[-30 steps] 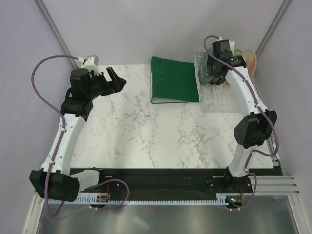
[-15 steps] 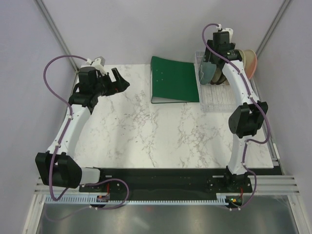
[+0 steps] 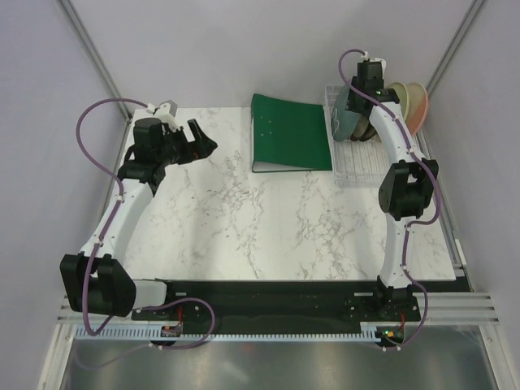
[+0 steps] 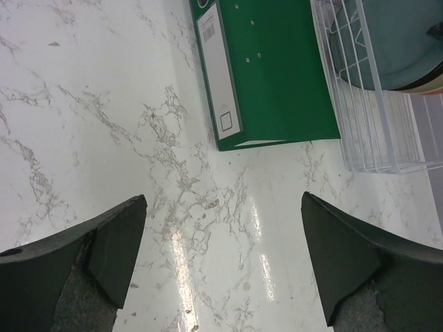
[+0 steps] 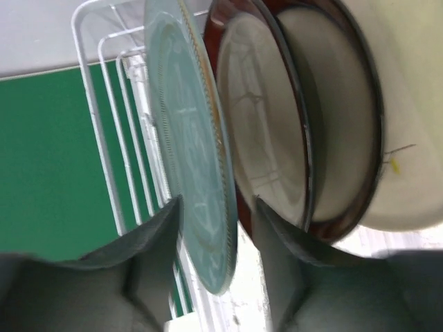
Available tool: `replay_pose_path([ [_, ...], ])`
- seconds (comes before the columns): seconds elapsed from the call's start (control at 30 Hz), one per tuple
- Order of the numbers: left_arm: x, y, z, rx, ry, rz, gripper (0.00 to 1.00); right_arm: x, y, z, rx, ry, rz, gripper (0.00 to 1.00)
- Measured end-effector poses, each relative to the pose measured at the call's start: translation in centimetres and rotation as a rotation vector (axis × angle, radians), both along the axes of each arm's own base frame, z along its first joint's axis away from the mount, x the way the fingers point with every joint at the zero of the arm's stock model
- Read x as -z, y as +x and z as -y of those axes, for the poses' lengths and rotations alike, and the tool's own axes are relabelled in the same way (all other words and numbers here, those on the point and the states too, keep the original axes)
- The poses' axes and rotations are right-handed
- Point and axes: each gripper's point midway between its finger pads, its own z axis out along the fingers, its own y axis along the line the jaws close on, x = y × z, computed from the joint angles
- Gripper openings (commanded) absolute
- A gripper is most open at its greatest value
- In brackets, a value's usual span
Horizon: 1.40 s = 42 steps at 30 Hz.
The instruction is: Unload the plates from the dish rack
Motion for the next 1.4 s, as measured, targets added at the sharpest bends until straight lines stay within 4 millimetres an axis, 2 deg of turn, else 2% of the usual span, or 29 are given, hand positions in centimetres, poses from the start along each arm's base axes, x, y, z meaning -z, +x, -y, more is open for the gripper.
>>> replay_pose_path([
  [0.13, 0.1, -0.1, 0.4, 0.025, -0.013, 0.003, 1.0, 0.3, 0.6, -0.2, -0.028, 0.03, 0.011, 0.39],
  [0.27, 0.5, -0.2, 0.9, 0.053, -0.026, -0.008, 1.0, 0.2, 1.0, -0.3, -0.046, 0.051, 0.023, 0.41],
  [0.4, 1.2, -0.1, 1.5, 0.086, -0.041, -0.026, 1.0, 0.9, 1.5, -0.1, -0.055, 0.065, 0.023, 0.39],
  [0.43, 1.3, -0.1, 1.5, 0.089, -0.042, -0.029, 1.0, 1.4, 1.6, 0.0, -0.055, 0.066, 0.017, 0.35],
  [0.47, 1.5, -0.2, 1.6, 0.092, -0.044, -0.033, 1.0, 1.8, 1.8, 0.1, -0.054, 0.067, 0.014, 0.22],
  [0.53, 1.7, -0.2, 1.6, 0.095, -0.045, -0.038, 1.0, 2.8, 2.0, 0.3, -0.054, 0.059, -0.001, 0.12],
  [0.57, 1.8, -0.2, 1.7, 0.098, -0.046, -0.04, 1.0, 3.1, 2.1, 0.5, -0.047, 0.057, -0.005, 0.0],
  [0.8, 1.7, -0.3, 2.0, 0.117, -0.056, -0.037, 1.0, 3.2, 2.0, 1.0, -0.053, 0.031, -0.007, 0.02],
  [0.83, 1.7, -0.3, 2.0, 0.118, -0.056, -0.036, 1.0, 3.2, 2.0, 1.0, -0.054, 0.031, -0.002, 0.14],
  [0.87, 1.8, -0.2, 2.1, 0.119, -0.057, -0.037, 1.0, 3.2, 2.0, 1.0, -0.054, 0.031, 0.001, 0.38],
  [0.97, 2.1, -0.1, 2.3, 0.132, -0.063, -0.044, 1.0, 2.9, 2.2, 0.6, -0.056, 0.056, 0.022, 0.41],
  [1.03, 2.4, 0.0, 2.4, 0.136, -0.065, -0.051, 1.0, 2.6, 2.4, 0.4, -0.059, 0.062, 0.038, 0.32],
  [1.17, 2.5, 0.1, 2.5, 0.141, -0.068, -0.054, 1.0, 2.3, 2.5, 0.6, -0.056, 0.046, 0.043, 0.0],
  [1.4, 2.5, 0.0, 2.5, 0.143, -0.069, -0.055, 1.0, 2.5, 2.3, 1.2, -0.051, 0.002, 0.036, 0.0],
])
